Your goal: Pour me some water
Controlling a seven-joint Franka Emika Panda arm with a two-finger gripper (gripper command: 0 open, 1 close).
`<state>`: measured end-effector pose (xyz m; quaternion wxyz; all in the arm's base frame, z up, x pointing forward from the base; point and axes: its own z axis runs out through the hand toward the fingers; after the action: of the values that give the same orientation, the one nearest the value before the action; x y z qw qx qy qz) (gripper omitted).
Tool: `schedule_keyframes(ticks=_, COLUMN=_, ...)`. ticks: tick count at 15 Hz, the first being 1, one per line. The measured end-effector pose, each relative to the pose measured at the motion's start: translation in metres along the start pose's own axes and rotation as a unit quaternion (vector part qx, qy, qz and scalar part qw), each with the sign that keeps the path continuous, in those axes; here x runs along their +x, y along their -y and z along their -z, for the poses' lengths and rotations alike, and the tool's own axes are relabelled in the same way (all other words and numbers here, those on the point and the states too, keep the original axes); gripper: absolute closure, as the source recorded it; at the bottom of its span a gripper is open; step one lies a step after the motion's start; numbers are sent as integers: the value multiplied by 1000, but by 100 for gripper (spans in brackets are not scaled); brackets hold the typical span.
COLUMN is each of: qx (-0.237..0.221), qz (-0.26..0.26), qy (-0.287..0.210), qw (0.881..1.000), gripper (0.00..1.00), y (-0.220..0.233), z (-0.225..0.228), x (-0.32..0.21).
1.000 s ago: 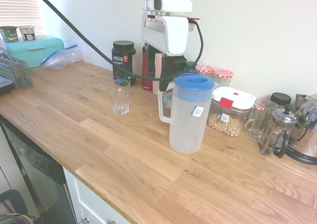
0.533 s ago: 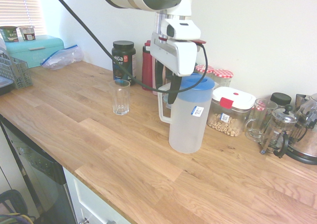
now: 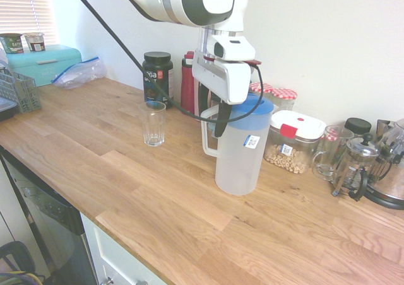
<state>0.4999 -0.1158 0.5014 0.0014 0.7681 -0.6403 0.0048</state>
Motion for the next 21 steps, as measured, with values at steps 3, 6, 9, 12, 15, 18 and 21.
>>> schedule_keyframes(ticks=3, qx=2, qz=-6, qy=-1, qw=1000, gripper=100, y=1, z=-4, x=3)
schedule_keyframes(ticks=6, qx=3, qz=-11, qy=-1, qw=1000, gripper=100, y=-3, z=-17, x=6)
schedule_keyframes(ticks=9, qx=5, qz=-16, qy=-2, qw=1000, gripper=100, y=-4, z=-23, x=6)
schedule_keyframes(ticks=12, qx=7, qz=-17, qy=-3, qw=1000, gripper=100, y=-3, z=-23, x=6)
schedule_keyframes(ticks=15, qx=8, qz=-16, qy=-6, qw=1000, gripper=100, y=-3, z=-22, x=7)
schedule_keyframes(ticks=18, qx=14, qz=-8, qy=-9, qw=1000, gripper=100, y=-3, z=-22, x=9)
schedule_keyframes(ticks=21, qx=36, qz=44, qy=-11, qw=998, gripper=100, y=-9, z=-23, x=14)
